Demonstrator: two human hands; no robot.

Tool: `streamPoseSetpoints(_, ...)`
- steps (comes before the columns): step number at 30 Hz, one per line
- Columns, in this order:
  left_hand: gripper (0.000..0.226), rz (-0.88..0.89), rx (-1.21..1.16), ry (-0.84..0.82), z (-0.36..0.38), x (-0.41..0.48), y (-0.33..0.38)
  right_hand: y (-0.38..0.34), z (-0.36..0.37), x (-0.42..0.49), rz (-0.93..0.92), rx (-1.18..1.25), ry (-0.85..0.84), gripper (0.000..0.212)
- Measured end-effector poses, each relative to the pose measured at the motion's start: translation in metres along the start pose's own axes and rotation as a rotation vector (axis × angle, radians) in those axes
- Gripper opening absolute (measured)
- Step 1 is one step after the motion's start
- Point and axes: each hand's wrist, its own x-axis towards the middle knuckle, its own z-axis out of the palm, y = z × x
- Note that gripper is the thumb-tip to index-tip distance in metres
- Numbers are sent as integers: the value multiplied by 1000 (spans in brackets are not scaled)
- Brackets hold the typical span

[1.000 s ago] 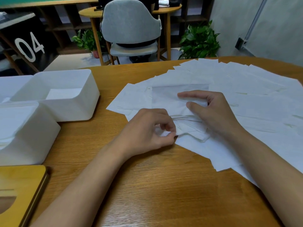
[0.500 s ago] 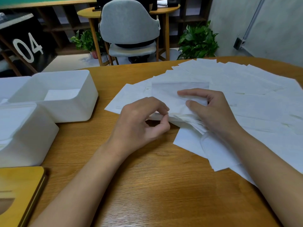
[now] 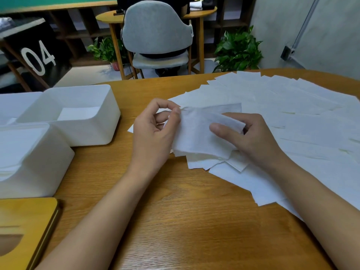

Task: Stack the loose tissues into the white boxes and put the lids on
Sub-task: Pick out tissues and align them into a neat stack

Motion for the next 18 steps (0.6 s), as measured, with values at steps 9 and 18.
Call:
streamPoseSetpoints(9,23,-255,-97,-184,-2,2,3,-2,-1,-1,68,0,41,16)
streamPoseSetpoints(18,31,-448,-358,-96,9,-3,-6,1,4,1,-23,5,22,64)
